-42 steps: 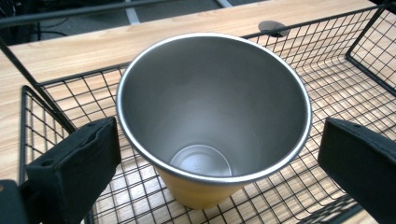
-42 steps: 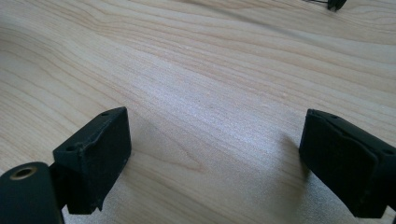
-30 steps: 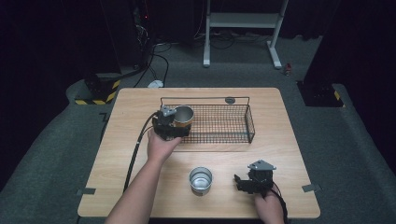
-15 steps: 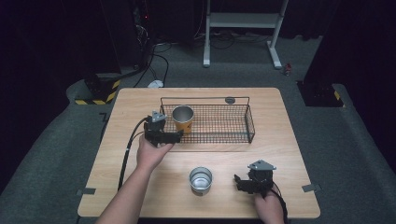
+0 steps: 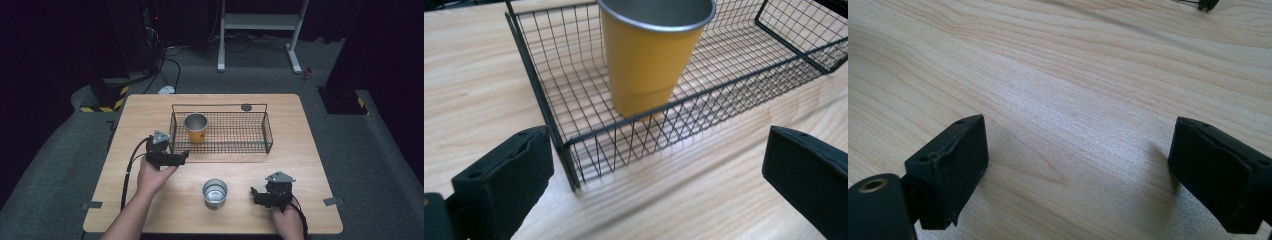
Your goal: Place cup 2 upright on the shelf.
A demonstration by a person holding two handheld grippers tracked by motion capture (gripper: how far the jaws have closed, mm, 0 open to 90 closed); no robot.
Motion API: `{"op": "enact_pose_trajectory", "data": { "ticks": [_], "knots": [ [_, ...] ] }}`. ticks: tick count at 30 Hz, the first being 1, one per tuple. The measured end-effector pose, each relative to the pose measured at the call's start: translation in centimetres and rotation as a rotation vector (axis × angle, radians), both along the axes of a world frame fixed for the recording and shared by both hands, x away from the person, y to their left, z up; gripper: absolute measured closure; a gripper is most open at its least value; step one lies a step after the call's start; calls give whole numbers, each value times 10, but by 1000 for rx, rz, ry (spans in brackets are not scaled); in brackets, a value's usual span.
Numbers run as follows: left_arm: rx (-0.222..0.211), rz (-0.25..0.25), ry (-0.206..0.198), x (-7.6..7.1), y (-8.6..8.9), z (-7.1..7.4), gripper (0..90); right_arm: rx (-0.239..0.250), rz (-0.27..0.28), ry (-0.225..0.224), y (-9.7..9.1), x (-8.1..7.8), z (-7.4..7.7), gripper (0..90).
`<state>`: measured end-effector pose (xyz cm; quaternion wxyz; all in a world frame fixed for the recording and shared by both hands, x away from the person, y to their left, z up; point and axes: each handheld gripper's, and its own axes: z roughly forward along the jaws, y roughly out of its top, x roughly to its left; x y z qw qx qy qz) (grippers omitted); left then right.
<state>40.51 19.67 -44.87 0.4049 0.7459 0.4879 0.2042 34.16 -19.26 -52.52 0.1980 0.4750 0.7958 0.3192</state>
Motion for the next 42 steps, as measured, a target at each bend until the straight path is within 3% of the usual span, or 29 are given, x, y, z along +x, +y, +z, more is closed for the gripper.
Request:
{"op": "enact_pose_trajectory", "data": {
  "ticks": [14,20,26,30,32,35,39,42],
  "knots": [
    [8,-28,45,-30,22,-23,13,-2,3,-2,0,0,0,92],
    [5,-32,73,-43,30,-40,16,-2,3,-2,0,0,0,92],
    [29,-22,94,-56,37,-57,19,-2,3,-2,0,0,0,92],
    [64,-20,80,-67,38,-64,18,-2,3,-2,0,0,0,92],
    [71,-26,104,-70,39,-68,18,-2,3,-2,0,0,0,92],
    [100,-19,104,-75,40,-74,12,-2,3,-2,0,0,0,92],
    [92,-1,104,-79,40,-75,12,0,0,1,0,0,0,92],
    [87,-1,131,-78,41,-77,23,1,0,1,0,0,0,92]
  ]
}}
